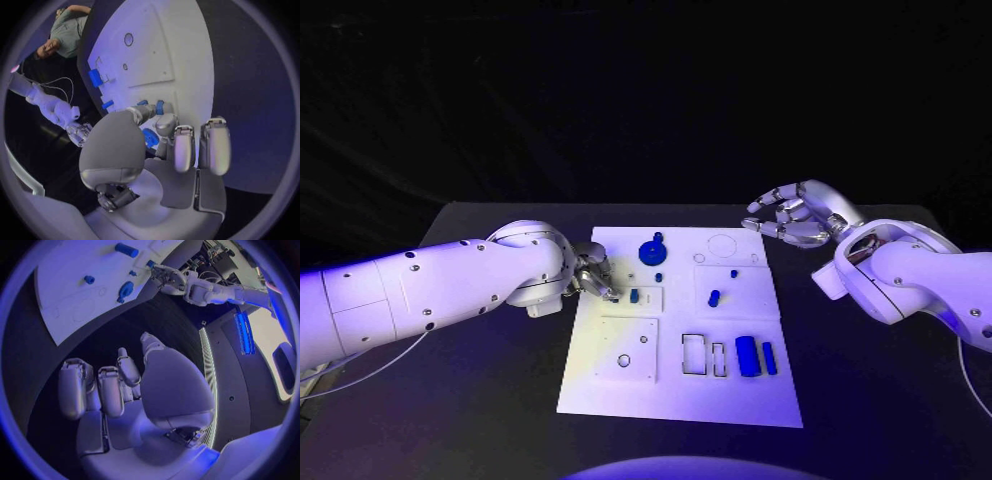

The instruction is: Assemble the parts on the task board

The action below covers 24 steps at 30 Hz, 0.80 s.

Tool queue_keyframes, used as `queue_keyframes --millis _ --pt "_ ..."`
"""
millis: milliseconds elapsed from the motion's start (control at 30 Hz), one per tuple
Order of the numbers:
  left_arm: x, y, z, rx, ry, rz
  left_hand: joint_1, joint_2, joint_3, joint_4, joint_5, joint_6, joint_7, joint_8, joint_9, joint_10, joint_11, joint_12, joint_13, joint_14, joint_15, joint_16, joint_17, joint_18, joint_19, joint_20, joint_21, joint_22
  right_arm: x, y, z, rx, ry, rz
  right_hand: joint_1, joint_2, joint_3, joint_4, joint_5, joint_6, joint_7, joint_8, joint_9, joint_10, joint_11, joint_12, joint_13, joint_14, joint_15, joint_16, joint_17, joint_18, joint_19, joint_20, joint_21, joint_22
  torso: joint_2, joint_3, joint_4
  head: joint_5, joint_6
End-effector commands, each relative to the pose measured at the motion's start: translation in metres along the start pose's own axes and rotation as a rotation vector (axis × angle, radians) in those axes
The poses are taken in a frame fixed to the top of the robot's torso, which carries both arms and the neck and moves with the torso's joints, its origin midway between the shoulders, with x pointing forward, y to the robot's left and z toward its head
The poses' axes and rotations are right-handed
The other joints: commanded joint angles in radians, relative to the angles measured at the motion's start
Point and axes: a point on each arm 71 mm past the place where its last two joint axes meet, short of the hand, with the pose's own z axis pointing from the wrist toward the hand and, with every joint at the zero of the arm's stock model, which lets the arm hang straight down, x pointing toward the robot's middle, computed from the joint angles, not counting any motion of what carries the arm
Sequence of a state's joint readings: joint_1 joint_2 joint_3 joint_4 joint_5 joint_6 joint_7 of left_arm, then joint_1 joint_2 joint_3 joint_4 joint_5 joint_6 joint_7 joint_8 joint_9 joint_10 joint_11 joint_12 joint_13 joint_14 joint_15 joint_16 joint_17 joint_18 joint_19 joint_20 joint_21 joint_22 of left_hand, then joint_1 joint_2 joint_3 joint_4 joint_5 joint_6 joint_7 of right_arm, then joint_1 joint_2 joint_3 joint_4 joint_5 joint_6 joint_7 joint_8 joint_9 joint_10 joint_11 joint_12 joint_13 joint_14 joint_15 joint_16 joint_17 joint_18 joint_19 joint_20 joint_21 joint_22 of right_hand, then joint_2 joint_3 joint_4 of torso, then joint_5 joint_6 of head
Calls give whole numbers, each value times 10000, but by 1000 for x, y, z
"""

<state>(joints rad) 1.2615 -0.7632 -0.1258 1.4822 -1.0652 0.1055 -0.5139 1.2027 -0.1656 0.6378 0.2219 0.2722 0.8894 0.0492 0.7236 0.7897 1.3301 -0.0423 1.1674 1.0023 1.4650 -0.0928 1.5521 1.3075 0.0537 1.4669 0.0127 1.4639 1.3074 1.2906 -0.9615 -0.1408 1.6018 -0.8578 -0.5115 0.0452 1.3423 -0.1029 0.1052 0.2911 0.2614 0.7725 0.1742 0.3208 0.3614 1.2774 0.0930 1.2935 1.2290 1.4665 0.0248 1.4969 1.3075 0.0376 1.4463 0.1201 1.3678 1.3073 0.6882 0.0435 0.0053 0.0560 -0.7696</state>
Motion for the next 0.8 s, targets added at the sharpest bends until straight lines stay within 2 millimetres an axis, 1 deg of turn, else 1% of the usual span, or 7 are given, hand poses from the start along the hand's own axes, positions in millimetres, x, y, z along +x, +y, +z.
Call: queue_keyframes --millis 33,167,267,467,533,700,800 --pt "5 0 1 -61 339 52 169 205 403 -430 -63 234 -233 38 11 46 -24 -15 -3 986 -89 60 2362 -116 270 -63 45 619 1 1 0 -96 111 -78 -77 31 -31 -22 44 -54 13 68 -9 -27 -19 -18 -7 616 -93 -30 874 167 -78 10 -32 1163 -4 10 -4 9 -22" --pt "5 0 2 -96 370 120 76 177 344 -376 -105 231 -223 55 -3 55 -15 -3 12 984 -83 57 2355 -115 266 -66 40 613 1 1 0 -93 104 -80 -77 31 -31 -22 44 -54 13 68 -9 -27 -19 -18 -7 616 -93 -30 874 167 -78 10 -32 1163 -8 17 -2 9 -41" --pt "4 0 2 -125 364 193 -179 113 138 -190 -131 257 -232 99 -36 51 -15 -15 -11 986 -80 61 2363 -117 266 -64 42 622 1 1 0 -90 99 -81 -87 30 -35 -24 52 -55 11 82 -13 -45 -21 -34 -29 613 -95 -38 861 172 -89 8 -54 1149 -5 12 -16 11 -45" --pt "4 -1 3 -148 337 248 -372 109 -73 -6 -132 283 -248 132 -79 62 -27 2 6 986 -90 62 2365 -117 267 -71 44 633 1 0 0 -88 91 -84 -87 30 -35 -24 52 -55 11 82 -13 -45 -21 -34 -29 613 -95 -38 861 172 -89 8 -54 1149 -2 18 -8 5 -51" --pt "4 -1 3 -149 337 259 -575 56 -313 188 -130 314 -258 157 -114 66 -33 8 7 987 -93 65 2369 -118 269 -72 45 639 1 0 0 -89 91 -86 -95 29 -39 -22 52 -58 11 85 -15 -48 -21 -36 -32 609 -95 -46 844 172 -88 7 -54 1150 -4 19 -9 5 -53" --pt "4 -1 4 -154 350 278 -824 -26 -658 460 -107 342 -268 178 -174 67 -42 18 12 989 -101 69 2376 -125 282 -78 61 676 1 0 0 -89 92 -87 -101 28 -42 -20 51 -60 11 87 -15 -55 -21 -42 -39 609 -95 -46 846 177 -99 7 -72 1138 -3 22 -9 9 -68" --pt "4 -1 4 -157 357 285 -990 -106 -889 624 -109 363 -266 190 -214 71 -40 27 19 992 -102 75 2389 -126 285 -81 64 685 1 0 0 -89 88 -87 -133 25 -56 -10 48 -68 13 92 -19 -61 -19 -46 -46 603 -95 -58 821 180 -107 6 -87 1129 -7 14 -9 6 -69"
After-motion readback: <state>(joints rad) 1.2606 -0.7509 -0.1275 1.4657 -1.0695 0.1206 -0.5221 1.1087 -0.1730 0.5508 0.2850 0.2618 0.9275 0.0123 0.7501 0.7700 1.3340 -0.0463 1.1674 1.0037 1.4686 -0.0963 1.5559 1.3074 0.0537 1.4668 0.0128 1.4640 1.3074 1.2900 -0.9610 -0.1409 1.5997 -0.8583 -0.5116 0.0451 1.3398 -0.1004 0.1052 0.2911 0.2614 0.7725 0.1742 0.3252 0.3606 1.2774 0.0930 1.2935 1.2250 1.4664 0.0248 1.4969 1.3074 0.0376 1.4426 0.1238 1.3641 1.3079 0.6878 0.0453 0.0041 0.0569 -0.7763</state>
